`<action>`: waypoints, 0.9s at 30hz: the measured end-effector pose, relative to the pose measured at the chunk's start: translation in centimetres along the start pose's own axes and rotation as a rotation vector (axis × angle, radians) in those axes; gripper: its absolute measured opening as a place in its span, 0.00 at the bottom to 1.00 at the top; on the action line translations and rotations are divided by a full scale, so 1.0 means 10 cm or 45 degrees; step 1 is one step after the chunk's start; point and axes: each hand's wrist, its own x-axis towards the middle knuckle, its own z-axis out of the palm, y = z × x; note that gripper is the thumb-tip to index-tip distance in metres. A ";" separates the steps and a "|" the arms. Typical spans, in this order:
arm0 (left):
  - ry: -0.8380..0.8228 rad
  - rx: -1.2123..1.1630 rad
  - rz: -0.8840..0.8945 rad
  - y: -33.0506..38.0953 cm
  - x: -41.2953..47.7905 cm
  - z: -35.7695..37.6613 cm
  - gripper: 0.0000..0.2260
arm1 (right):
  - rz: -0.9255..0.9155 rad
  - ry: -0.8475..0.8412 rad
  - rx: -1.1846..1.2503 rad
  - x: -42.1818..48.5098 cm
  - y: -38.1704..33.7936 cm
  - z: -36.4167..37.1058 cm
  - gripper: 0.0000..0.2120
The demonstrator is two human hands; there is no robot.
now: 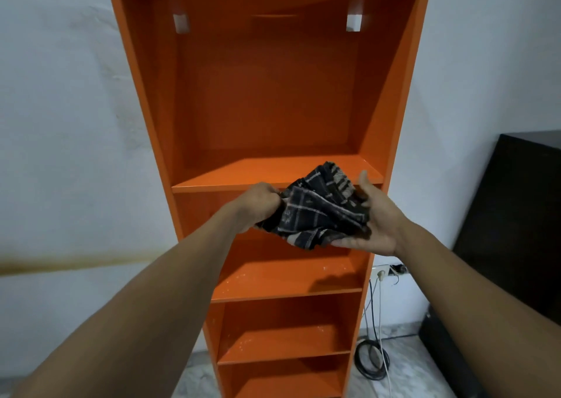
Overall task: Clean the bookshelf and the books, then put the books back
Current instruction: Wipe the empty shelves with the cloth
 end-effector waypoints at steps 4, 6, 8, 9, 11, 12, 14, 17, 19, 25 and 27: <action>0.015 0.110 -0.009 -0.29 -0.07 0.08 0.13 | 0.122 -0.163 -0.195 0.03 0.30 -0.08 0.45; -0.051 0.145 0.018 -0.45 -0.05 0.20 0.14 | 0.185 -0.051 -0.386 0.09 0.48 -0.09 0.38; -0.138 0.157 0.020 -0.57 -0.02 0.39 0.12 | 0.224 0.095 -0.591 0.14 0.66 -0.10 0.33; -0.168 0.169 0.010 -0.60 -0.01 0.49 0.11 | 0.228 0.152 -0.659 0.17 0.77 -0.13 0.30; -0.204 0.146 -0.006 -0.71 0.03 0.67 0.14 | 0.250 0.166 -0.689 0.22 0.95 -0.21 0.23; -0.218 0.107 -0.024 -0.76 0.06 0.75 0.16 | 0.267 0.165 -0.649 0.24 1.04 -0.29 0.20; -0.292 0.055 -0.078 -0.90 0.14 0.86 0.14 | 0.288 0.228 -0.498 0.32 1.18 -0.47 0.18; -0.405 0.032 -0.150 -1.06 0.27 1.07 0.11 | 0.326 0.266 -0.291 0.43 1.34 -0.75 0.17; -0.343 -0.062 -0.181 -1.14 0.38 1.24 0.13 | 0.337 0.170 -0.287 0.50 1.46 -0.91 0.17; -0.324 -0.114 -0.258 -1.35 0.67 1.71 0.11 | 0.498 0.049 -0.436 0.72 1.66 -1.17 0.26; -0.355 -0.152 -0.256 -1.47 0.74 1.74 0.10 | 0.553 0.032 -0.510 0.82 1.67 -1.23 0.26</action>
